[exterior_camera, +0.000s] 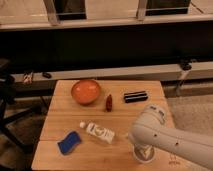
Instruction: Pick up the ceramic cup
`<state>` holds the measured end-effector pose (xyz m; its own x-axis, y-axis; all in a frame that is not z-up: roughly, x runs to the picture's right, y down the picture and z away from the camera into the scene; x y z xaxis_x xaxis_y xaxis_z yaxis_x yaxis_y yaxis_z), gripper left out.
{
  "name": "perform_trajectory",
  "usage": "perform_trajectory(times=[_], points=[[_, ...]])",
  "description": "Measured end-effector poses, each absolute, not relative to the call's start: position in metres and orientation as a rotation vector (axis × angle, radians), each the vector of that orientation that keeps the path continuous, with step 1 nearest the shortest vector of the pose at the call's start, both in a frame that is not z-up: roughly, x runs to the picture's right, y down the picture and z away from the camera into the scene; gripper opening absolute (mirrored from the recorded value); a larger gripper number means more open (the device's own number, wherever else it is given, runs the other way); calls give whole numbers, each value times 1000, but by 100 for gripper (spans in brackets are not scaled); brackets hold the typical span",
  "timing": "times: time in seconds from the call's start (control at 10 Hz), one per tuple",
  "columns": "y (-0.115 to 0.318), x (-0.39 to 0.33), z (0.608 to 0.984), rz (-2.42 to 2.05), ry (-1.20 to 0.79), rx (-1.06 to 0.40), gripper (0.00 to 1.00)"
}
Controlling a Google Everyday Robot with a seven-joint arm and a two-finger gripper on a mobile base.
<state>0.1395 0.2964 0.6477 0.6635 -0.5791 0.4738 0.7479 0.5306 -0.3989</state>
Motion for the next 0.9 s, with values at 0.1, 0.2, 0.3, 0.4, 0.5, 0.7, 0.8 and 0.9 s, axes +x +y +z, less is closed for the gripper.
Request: perform_trajectory(times=[0.1,0.2,0.3,0.4,0.5,0.7,0.8,0.9], points=[[297,141,649,-808,-302,-616,80],[298,141,650,-811,-304,-615,80],[299,141,651,-814,-306,-614,80],[301,142,652,-818,-310,-613,80],[303,142,653,-820,-313,-614,80],[306,142,656,-827,-319,-615,80],[309,142,657,-832,-324,-617,80],[310,142,658,-834,-327,-618,80]])
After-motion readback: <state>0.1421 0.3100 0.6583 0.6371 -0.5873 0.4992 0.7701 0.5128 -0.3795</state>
